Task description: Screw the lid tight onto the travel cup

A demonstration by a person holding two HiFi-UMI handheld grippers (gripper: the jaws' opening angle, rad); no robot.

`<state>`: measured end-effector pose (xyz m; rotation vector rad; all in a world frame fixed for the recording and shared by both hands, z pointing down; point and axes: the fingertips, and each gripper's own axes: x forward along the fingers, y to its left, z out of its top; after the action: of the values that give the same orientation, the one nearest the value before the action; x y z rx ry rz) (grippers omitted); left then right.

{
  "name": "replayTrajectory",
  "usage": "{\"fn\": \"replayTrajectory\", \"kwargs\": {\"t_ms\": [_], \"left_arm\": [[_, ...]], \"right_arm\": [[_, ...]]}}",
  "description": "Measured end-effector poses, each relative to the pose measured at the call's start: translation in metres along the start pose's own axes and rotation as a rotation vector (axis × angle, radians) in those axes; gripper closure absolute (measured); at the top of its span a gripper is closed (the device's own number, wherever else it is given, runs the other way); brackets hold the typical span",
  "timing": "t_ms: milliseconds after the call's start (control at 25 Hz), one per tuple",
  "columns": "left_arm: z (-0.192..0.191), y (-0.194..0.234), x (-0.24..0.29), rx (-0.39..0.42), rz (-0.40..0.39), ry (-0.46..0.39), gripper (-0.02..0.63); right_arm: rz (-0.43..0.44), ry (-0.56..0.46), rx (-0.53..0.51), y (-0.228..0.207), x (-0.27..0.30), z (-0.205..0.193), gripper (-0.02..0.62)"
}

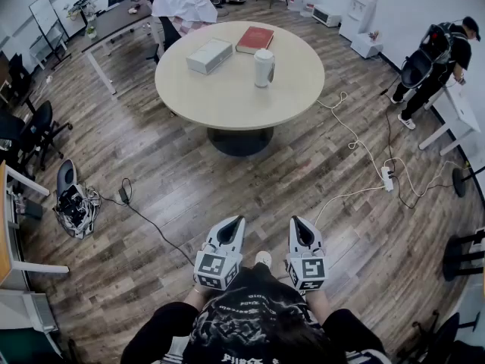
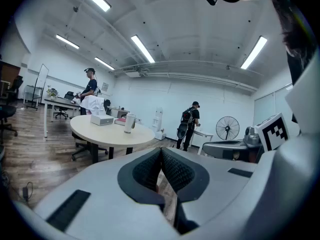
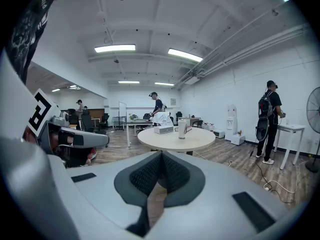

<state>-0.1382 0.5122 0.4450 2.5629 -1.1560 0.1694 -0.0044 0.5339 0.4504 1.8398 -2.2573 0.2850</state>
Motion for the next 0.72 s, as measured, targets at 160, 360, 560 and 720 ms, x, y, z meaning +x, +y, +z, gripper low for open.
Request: {"fn": "replayTrajectory", "kwargs": {"t_ms": [160,360,560,720], "left_arm": [[-0.002,-0.001,0.001,0.004,-0.003,-0.004,0.584],[-0.001,-0.001,0.007,0.014,-0.006,-0.007,0.584],[0.002,-0.004,0.016,-0.003,-0.060,-0.002,0.438],[0.003,-0.009,0.027,-0.001,-0.091,-0.004,0.292]], "right_arm": [[-0.008,-0.007,-0.007,0.000,-0.001,0.002,0.591],[0.006,-0.016,0.042,-0.004,0.002,0.000,0.589],[0.108,-0.031,0.101,0.000,0.011,0.004,0.347],[0.159,-0.055,0.094,-0.003,0.015,0.010,0.244]]}}
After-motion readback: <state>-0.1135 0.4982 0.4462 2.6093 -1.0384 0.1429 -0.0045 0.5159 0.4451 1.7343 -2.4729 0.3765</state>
